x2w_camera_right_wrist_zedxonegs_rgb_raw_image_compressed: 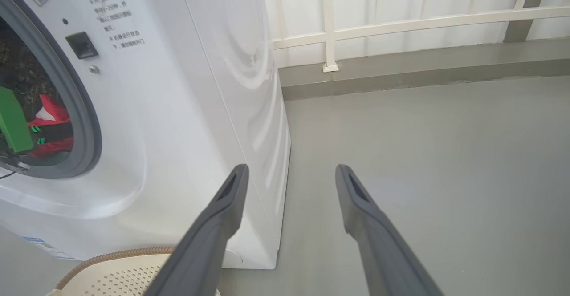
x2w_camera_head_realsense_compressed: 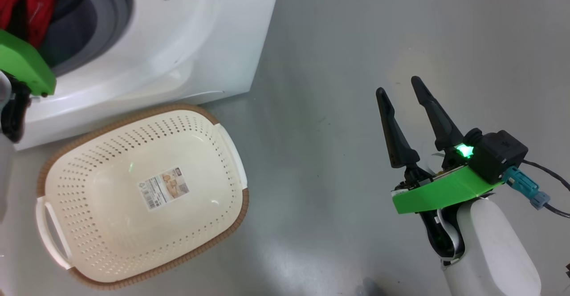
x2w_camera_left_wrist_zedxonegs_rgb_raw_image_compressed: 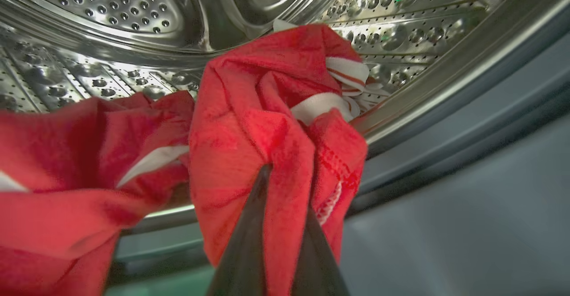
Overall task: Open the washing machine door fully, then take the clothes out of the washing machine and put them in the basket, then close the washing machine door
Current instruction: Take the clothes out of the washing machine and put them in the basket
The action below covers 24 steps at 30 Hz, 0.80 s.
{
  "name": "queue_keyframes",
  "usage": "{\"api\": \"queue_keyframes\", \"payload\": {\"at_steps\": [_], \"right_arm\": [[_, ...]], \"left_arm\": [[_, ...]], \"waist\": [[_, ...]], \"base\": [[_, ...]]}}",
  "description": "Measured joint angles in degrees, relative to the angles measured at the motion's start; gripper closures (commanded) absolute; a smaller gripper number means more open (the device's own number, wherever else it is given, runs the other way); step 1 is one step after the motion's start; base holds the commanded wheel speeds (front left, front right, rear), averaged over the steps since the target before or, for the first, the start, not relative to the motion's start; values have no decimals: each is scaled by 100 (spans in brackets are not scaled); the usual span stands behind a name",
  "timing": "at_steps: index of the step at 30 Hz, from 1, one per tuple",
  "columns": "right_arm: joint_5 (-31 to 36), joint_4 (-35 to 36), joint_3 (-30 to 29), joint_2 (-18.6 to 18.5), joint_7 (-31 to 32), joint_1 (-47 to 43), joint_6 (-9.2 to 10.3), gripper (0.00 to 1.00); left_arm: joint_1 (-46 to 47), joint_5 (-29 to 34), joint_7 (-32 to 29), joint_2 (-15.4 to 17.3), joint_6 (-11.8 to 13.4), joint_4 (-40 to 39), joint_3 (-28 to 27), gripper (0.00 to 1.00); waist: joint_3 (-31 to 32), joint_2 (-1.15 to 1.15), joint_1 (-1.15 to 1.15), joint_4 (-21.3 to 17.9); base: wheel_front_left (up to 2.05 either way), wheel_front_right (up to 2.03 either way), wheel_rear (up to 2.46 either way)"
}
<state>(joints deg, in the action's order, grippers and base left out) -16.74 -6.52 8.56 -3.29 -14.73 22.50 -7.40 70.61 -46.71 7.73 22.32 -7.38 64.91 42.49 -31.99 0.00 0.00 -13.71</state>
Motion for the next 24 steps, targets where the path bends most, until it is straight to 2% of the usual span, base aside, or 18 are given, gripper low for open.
{"api": "queue_keyframes", "payload": {"at_steps": [10, 17, 24], "right_arm": [[230, -114, -18, 0, 0, -41, 0, 0], [312, -211, -124, -1, 0, -253, 0, 0], [402, -241, -182, -1, 0, -420, 0, 0]], "left_arm": [[-400, -397, 557, -124, 0, -147, 134, 100], [-822, -697, 656, -131, 0, -445, 105, 100], [-1268, -624, 658, -82, 0, -1172, -521, 100]], "waist": [[383, 0, 0, 182], [716, 0, 0, 354], [964, 0, 0, 578]], "base": [[0, 0, 0], [0, 0, 0], [0, 0, 0]]}}
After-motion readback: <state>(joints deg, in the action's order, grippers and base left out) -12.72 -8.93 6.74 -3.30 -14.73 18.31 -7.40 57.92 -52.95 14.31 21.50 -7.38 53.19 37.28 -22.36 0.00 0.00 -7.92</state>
